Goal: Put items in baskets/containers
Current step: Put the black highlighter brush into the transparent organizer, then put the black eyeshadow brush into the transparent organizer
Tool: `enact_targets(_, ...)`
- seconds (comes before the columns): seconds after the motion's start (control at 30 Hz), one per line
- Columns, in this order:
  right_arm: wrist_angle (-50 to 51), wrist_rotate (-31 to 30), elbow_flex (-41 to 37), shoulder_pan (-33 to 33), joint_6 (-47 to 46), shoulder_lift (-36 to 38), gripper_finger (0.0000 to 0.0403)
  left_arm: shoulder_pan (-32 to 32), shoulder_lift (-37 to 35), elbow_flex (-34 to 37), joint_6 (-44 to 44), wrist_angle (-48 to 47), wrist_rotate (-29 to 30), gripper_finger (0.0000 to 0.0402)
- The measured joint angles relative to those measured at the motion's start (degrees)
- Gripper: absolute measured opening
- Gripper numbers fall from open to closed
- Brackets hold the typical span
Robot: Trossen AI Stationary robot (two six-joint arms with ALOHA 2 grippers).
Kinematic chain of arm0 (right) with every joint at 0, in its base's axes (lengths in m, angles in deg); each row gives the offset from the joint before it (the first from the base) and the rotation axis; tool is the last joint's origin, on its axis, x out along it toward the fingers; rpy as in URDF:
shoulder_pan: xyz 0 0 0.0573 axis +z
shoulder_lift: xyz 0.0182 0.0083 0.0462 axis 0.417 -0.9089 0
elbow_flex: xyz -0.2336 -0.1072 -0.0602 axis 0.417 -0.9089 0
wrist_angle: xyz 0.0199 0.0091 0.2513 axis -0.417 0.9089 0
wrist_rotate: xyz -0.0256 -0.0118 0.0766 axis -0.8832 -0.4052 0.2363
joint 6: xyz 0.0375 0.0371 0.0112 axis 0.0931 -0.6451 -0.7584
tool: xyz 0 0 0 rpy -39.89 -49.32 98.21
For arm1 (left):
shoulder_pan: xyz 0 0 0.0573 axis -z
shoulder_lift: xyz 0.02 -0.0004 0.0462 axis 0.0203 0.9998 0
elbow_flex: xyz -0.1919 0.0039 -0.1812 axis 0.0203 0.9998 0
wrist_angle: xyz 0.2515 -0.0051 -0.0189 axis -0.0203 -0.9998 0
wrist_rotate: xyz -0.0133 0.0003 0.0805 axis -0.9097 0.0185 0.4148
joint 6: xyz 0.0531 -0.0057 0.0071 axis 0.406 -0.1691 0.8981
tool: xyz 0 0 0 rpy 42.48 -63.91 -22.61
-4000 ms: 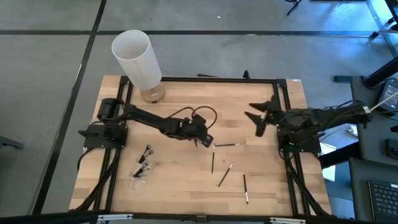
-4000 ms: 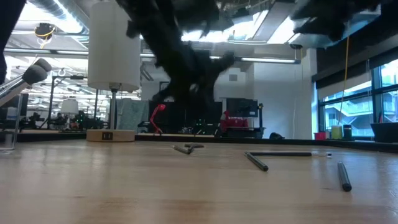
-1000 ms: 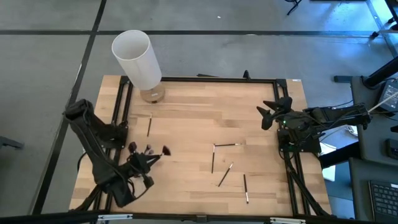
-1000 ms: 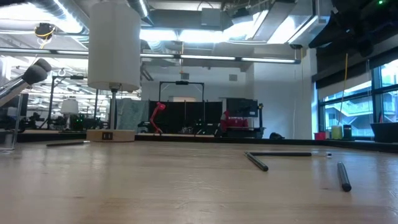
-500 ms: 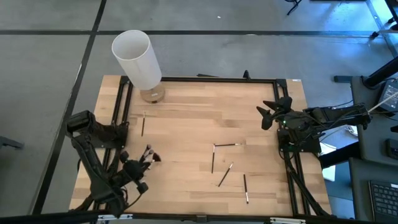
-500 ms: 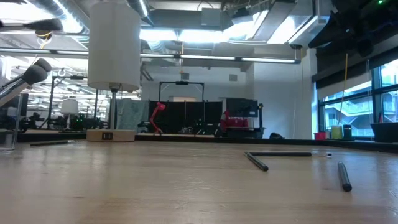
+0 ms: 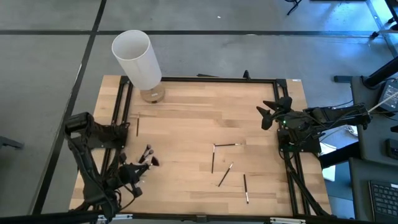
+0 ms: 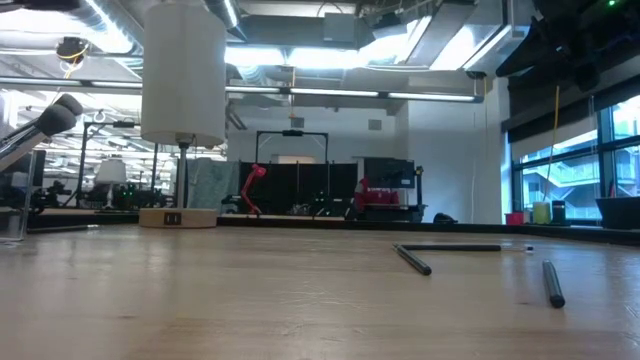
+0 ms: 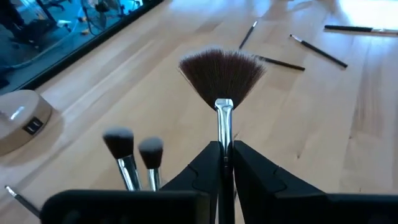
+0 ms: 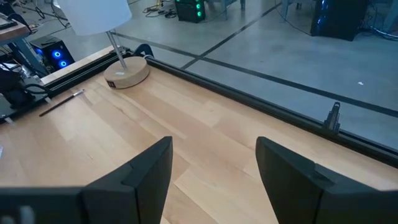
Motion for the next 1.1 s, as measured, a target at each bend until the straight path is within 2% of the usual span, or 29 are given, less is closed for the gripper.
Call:
enact_targets(0.33,-0.39,0.92,0.00,0.00,0.01,0.00,0.0229,-0.03,0.64,6.39,-1.88,7.02,-0.47,0.0047)
enact_targets(0.7,-0.39,0.94,0.00,0.00,0.01,0.00,0.0229,-0.79,0.19,6.41,-1.08,6.88,-6.00,0.0102)
enact_targets(0.97,-1.02,0.96,0.00,0.00,0.01,0.00,0.0229,-7.51,-5.34,1.65,-1.10,-1.40,-0.76,0.0126)
enact_targets(1.1,-1.29,0.99,0.00,-0.02,0.15,-0.41,0.0229,-12.95,-9.41,-1.47,1.83,-5.36,-1.76,0.0134)
